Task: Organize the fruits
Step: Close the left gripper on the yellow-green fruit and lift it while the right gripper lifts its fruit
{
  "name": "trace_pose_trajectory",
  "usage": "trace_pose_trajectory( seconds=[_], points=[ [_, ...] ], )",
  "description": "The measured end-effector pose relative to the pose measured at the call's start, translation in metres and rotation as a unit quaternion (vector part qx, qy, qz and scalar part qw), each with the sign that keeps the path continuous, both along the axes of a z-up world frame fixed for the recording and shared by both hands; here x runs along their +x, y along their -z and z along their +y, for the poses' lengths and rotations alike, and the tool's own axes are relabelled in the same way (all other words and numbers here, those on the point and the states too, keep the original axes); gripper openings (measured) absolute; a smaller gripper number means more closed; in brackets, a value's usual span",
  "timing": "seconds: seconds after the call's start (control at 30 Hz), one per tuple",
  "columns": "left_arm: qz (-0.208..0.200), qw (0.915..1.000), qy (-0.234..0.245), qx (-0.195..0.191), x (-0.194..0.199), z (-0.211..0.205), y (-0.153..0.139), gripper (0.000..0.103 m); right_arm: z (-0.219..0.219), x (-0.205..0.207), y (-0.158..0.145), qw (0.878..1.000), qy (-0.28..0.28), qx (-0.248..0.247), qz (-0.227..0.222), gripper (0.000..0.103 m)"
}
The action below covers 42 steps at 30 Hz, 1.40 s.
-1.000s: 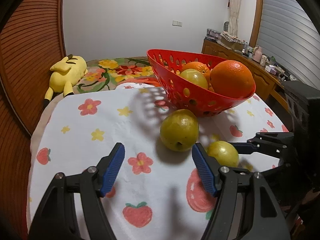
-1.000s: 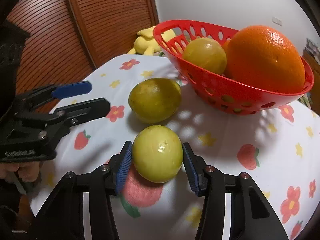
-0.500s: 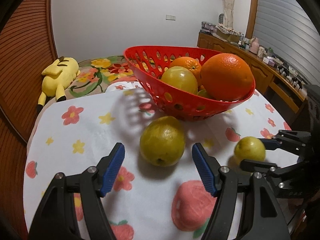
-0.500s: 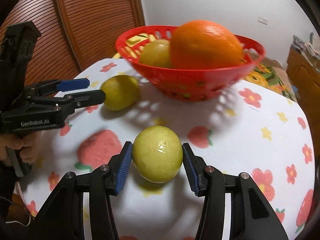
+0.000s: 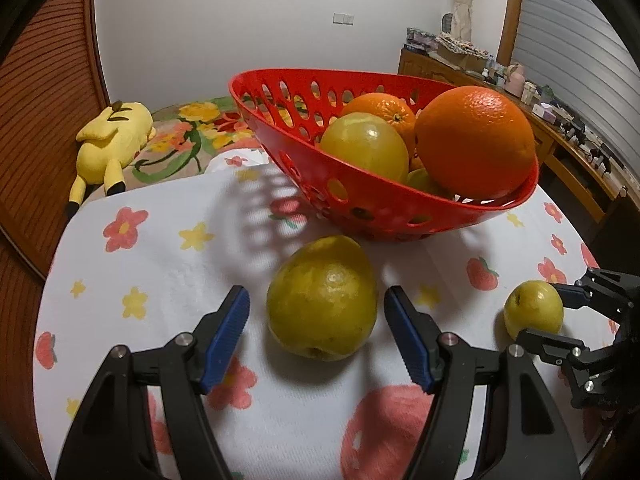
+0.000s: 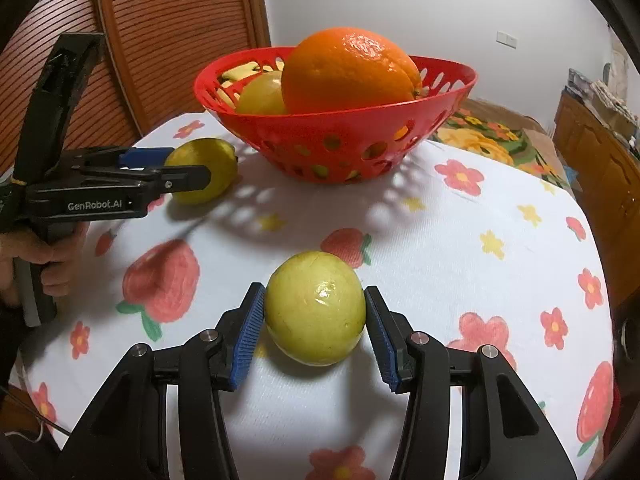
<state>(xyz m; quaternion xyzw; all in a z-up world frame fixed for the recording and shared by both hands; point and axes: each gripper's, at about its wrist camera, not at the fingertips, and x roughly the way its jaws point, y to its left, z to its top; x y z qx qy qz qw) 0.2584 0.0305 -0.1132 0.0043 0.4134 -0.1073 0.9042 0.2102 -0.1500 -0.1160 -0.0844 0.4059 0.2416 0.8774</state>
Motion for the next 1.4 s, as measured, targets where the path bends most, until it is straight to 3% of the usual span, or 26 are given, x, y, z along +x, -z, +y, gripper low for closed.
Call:
trace_pose_trajectory(
  seconds=[0.47,0.63,0.9,1.23,1.4],
  points=[
    [0.018,0.9998,0.001,-0.008,0.009,0.002,0.008,0.070,0.000,-0.001,0.001,1.000,0.003,0.002,-0.002,0.051],
    [0.015,0.9998,0.006,-0.015,0.007,0.002,0.010,0.059,0.001,0.000,0.001,1.000,0.004,0.002,-0.001,0.051],
    [0.015,0.9997,0.005,-0.018,-0.002,0.005,0.009,0.058,0.002,0.000,0.004,1.000,0.000,0.002,0.003,0.051],
    [-0.017,0.9992,0.005,-0.034,-0.030,0.014,-0.016,0.058,0.003,-0.001,0.004,1.000,-0.005,0.004,0.002,0.051],
    [-0.042,0.9983,0.010,-0.040,-0.042,0.011,-0.037,0.058,0.000,-0.005,-0.010,1.000,-0.011,0.016,-0.011,0.051]
  ],
)
